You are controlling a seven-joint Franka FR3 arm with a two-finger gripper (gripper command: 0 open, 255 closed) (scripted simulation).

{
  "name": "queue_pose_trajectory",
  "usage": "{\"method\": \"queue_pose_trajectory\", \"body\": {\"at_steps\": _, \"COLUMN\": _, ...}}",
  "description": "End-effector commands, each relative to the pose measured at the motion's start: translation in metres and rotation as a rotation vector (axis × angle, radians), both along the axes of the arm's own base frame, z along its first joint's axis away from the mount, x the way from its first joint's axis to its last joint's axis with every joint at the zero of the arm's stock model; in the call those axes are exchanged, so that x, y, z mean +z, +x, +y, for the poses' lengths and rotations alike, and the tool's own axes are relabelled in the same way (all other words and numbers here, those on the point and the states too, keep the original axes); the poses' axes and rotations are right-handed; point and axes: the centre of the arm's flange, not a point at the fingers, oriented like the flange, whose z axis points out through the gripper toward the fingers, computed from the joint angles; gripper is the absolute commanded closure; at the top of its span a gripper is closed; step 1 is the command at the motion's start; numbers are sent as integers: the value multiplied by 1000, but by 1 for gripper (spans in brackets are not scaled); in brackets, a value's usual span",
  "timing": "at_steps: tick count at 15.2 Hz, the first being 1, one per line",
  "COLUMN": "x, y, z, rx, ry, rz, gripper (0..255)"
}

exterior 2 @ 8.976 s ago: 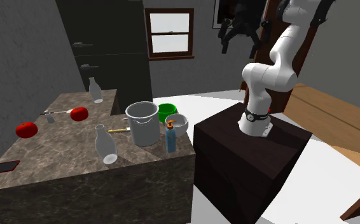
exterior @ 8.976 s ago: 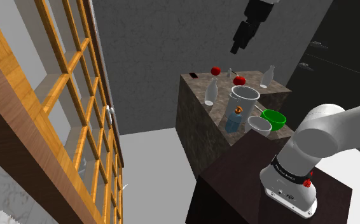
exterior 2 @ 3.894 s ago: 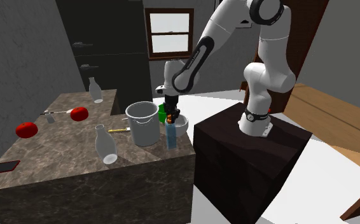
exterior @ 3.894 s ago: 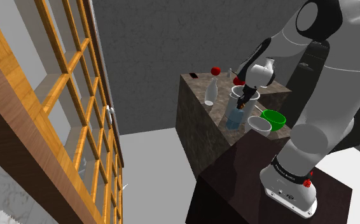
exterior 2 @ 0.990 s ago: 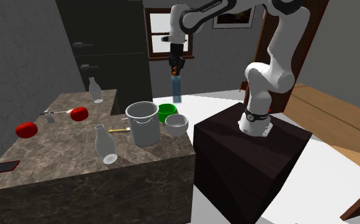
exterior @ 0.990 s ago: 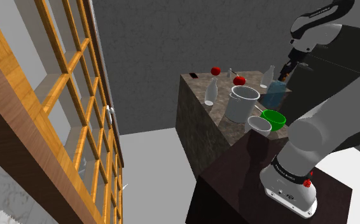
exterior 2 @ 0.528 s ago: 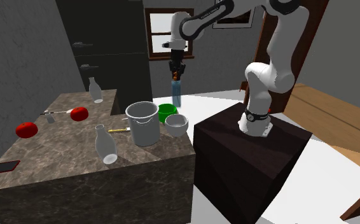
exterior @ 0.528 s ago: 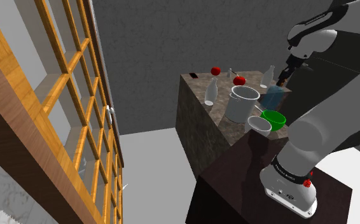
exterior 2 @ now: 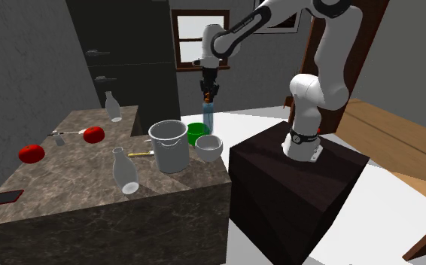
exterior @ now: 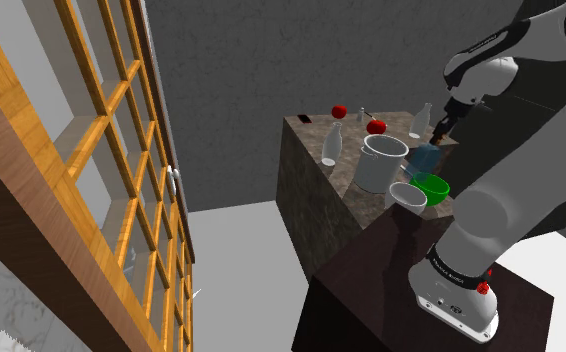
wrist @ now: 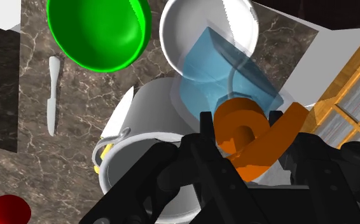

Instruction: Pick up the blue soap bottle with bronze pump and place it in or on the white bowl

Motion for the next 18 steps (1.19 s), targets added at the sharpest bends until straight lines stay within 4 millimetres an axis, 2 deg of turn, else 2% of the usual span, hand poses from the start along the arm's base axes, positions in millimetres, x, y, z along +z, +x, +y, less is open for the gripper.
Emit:
{"method": "queue_pose_trajectory", "body": {"at_steps": 1, "x": -11, "y": -1, "z": 0, "rx": 0, "ry": -1, "rz": -1, "gripper": 255}}
{"method": "queue_pose_trajectory", "body": {"at_steps": 13, "x": -78, "y": -1, "z": 0, "rx": 0, "ry": -1, "rz": -1, "gripper": 255}}
{"method": "queue_pose_trajectory", "body": {"at_steps": 18, "x": -78, "y": -1, "z": 0, "rx": 0, "ry": -1, "rz": -1, "gripper": 255}}
